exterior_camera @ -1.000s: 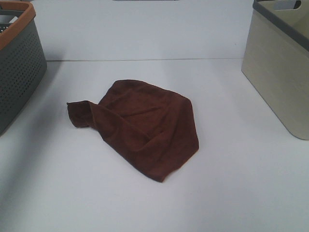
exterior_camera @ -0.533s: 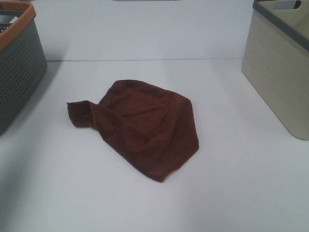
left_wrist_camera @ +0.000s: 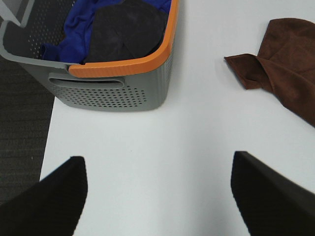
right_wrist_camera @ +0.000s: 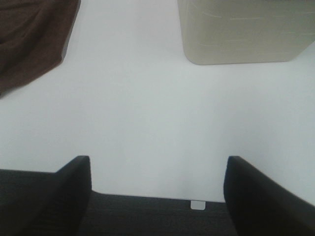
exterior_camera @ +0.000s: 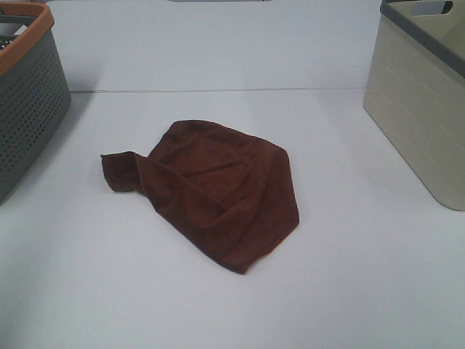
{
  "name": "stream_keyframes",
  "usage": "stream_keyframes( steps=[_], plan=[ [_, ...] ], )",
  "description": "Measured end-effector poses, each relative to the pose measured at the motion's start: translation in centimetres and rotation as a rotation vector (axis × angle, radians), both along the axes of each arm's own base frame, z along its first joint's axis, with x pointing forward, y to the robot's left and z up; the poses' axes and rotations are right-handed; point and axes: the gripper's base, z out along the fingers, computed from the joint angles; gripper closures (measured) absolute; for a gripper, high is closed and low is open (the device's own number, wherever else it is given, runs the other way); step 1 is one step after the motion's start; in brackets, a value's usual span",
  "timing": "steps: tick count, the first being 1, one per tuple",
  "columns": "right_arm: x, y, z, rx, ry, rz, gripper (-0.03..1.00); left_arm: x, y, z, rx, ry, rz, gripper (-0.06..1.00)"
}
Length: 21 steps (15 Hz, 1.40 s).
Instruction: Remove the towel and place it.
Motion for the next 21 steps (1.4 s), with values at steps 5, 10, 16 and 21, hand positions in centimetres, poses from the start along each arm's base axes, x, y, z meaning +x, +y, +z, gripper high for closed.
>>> stream_keyframes(
  steps=[5,10,16,21],
  plan=[
    [-3.8,0.2,-3.4,-0.035,-0.143,0.012,0.31,-4.7,-0.3,-2.7,0.034,-0.171,-0.017,0.18],
    [-4.3,0.1,-3.9,-0.059,-0.176,0.001,0.31,-10.7,-0.7,-6.8,0.088,-0.347,-0.038,0.18],
    [-3.9,-0.2,-4.4,-0.081,-0.169,-0.013,0.31,-9.7,-1.1,-11.5,0.028,-0.23,-0.075,0.18],
    [-3.9,-0.2,-4.4,-0.083,-0.169,-0.014,0.31,-9.0,-1.3,-12.0,0.004,-0.261,-0.087,0.18]
  ],
)
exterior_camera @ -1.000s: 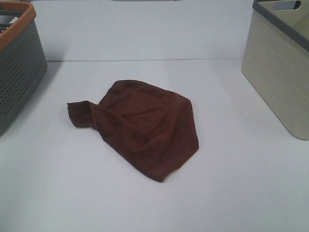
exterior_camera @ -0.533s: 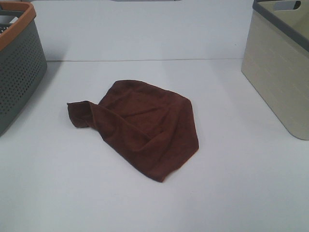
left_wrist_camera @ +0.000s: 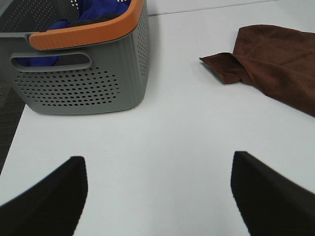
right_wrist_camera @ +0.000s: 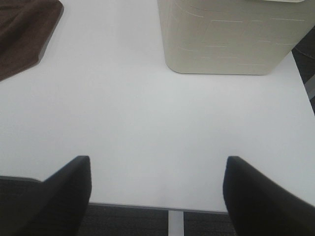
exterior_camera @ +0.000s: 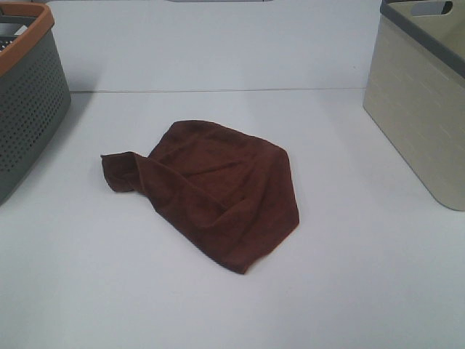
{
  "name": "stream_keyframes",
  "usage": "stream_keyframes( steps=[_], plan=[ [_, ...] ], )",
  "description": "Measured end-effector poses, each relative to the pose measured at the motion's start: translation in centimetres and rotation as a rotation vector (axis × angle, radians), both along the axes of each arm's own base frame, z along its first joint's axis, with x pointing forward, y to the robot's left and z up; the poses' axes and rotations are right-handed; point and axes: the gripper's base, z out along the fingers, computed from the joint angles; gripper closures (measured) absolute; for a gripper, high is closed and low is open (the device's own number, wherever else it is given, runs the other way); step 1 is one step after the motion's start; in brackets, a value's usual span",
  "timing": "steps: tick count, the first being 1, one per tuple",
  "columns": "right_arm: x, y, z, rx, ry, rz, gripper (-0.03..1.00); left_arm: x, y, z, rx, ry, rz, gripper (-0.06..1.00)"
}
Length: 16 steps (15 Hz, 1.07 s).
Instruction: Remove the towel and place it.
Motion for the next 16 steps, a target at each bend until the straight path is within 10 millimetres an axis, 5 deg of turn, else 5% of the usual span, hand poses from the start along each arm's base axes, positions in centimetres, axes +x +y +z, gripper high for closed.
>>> stream_keyframes(
  steps=[16],
  plan=[
    [0.01,0.25,0.02,0.047,-0.003,0.008,0.31,0.0,-0.05,0.0,-0.006,0.0,-0.007,0.18]
  ],
)
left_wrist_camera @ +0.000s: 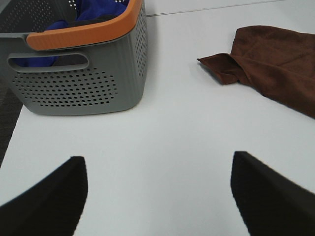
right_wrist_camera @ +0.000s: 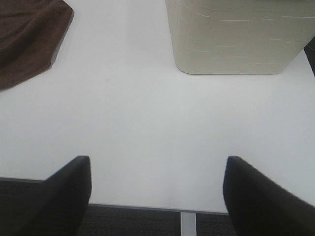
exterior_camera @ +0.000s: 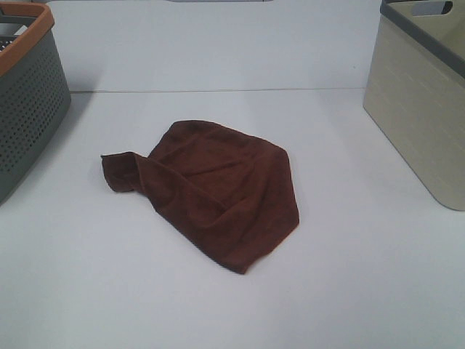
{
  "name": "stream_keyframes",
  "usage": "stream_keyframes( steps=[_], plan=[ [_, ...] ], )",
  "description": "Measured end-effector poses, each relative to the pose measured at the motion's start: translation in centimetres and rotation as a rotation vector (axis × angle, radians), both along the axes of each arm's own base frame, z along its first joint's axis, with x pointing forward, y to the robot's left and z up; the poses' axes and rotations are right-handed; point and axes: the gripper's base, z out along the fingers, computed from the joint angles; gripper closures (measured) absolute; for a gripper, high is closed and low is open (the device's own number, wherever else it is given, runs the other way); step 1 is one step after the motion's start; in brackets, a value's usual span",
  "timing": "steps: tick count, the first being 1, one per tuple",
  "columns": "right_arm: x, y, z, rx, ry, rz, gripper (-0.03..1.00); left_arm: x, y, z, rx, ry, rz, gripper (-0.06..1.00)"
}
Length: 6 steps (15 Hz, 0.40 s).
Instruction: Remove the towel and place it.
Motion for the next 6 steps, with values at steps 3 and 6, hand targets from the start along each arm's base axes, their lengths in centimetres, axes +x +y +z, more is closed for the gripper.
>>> stream_keyframes(
  steps=[3,6],
  plan=[
    [0.0,0.0,0.0,0.0,0.0,0.0,0.31,0.0,0.0,0.0,0.0,0.0,-0.005,0.18],
    [0.0,0.01,0.0,0.002,0.0,0.0,0.31,0.0,0.0,0.0,0.0,0.0,-0.005,0.18]
  ],
)
